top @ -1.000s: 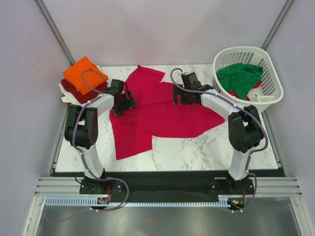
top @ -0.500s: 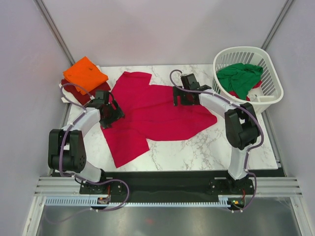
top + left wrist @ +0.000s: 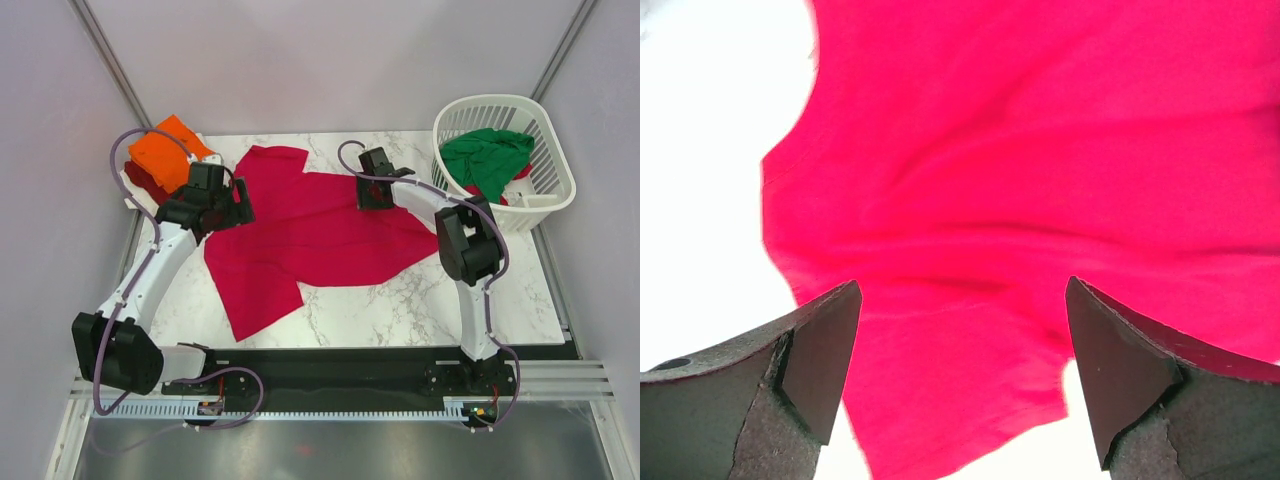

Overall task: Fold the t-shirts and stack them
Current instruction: Flatten the tshirt out

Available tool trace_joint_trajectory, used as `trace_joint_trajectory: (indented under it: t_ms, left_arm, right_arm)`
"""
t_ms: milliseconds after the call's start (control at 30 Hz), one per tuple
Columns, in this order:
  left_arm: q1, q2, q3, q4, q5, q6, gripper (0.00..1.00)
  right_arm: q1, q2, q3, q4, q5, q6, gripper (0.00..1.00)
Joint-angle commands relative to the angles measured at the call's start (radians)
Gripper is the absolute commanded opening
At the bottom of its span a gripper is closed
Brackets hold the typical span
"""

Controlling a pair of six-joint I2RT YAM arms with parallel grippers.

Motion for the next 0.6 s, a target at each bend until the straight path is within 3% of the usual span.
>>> trace_joint_trajectory:
  t_ms: [0, 167, 200, 267, 300, 367, 567]
  left_arm:
    - [-0.001, 0.006, -0.061, -0.047, -0.105, 0.087, 0.90]
    - [-0.012, -0.011, -0.062, -0.043, -0.112, 0.091, 0.89]
    - [-0.012, -0.012, -0.064, -0.041, -0.113, 0.091, 0.89]
    - [-0.012, -0.012, -0.067, -0.041, -0.113, 0.091, 0.89]
    - [-0.012, -0.012, -0.068, -0.041, -0.110, 0.091, 0.89]
    - [-0.014, -0.011, -0.070, -0.041, -0.109, 0.091, 0.89]
    - [-0.014, -0.012, -0.074, -0.042, -0.113, 0.090, 0.89]
  right_arm:
    - [-0.004, 0.042, 0.071, -0.017, 0.035, 0.007, 0.56]
    - [-0.012, 0.056, 0.079, -0.026, 0.038, 0.012, 0.38]
    - [-0.015, 0.055, 0.079, -0.025, 0.046, 0.012, 0.28]
    - [-0.014, 0.044, 0.069, -0.023, 0.049, 0.010, 0.20]
    - [-0.015, 0.038, 0.068, -0.025, 0.052, 0.008, 0.10]
    - [-0.015, 0.018, 0.060, -0.028, 0.061, 0.004, 0.00]
    - [-0.020, -0.042, 0.095, -0.092, 0.182, -0.076, 0.00]
